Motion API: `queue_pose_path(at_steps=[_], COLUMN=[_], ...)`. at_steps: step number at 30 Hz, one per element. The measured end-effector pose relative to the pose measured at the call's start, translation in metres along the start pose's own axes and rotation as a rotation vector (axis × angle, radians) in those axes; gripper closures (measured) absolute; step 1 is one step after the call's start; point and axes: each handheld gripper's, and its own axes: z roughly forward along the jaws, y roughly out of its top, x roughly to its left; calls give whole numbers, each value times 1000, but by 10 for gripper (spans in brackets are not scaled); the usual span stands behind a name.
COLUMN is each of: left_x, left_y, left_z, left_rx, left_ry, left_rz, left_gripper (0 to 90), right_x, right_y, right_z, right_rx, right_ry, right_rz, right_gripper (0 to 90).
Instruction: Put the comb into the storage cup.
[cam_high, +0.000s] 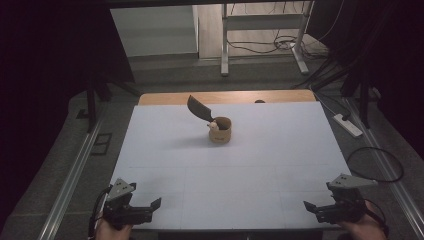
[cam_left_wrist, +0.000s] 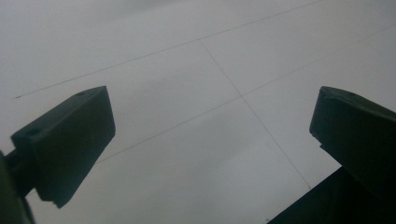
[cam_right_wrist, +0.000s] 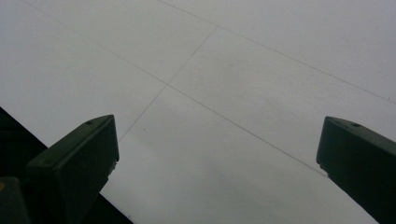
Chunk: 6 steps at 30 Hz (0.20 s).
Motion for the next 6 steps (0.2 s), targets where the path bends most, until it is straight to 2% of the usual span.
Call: queue_pose_path(at_steps=[6], left_x=[-1], left_y=[2], left_z=[2], left_rx=[17], left_ry=[15], left_rz=[3], left_gripper=[8], right_x=[0], right_y=[0], right_z=[1], right_rx=[3], right_ry=[-3], right_rz=[-5], right_gripper=[0])
